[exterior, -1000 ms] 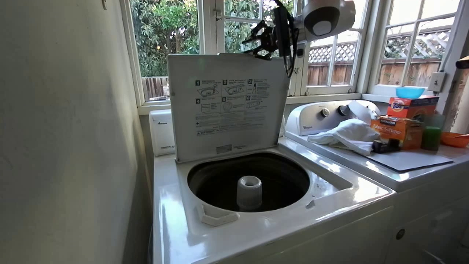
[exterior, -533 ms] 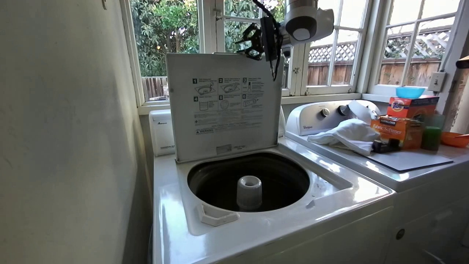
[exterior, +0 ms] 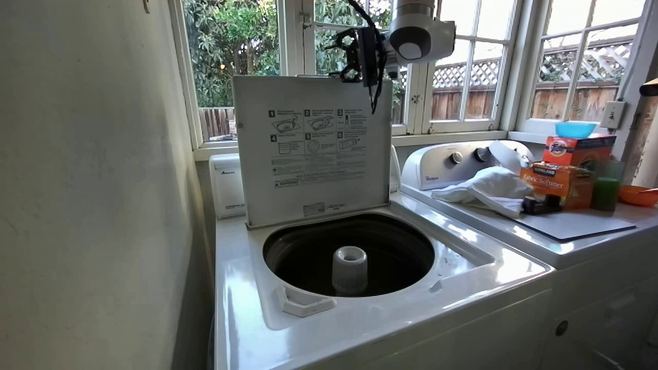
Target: Open the washing machine on the left.
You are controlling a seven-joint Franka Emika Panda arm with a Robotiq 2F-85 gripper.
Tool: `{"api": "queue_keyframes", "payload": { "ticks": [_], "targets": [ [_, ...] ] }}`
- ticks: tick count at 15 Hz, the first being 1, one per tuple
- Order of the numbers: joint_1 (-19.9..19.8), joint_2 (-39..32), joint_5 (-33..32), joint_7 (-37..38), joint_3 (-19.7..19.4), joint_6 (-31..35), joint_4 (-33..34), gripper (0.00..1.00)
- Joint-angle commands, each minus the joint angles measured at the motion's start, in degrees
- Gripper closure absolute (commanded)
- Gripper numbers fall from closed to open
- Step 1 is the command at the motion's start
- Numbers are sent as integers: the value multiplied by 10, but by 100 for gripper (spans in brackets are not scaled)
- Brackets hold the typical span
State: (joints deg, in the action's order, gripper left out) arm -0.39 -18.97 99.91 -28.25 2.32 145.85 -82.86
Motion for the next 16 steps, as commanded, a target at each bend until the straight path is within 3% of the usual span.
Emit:
{"api": "queue_keyframes", "payload": {
  "ticks": [1,7,13,16],
  "targets": [
    [1,-21,25,-38,2,10,10,0],
    [1,-20,18,-44,4,11,12,0],
    [-2,-72,38,-70,2,19,69,0],
    [-5,-65,51,-75,5,6,72,0]
  ]
}}
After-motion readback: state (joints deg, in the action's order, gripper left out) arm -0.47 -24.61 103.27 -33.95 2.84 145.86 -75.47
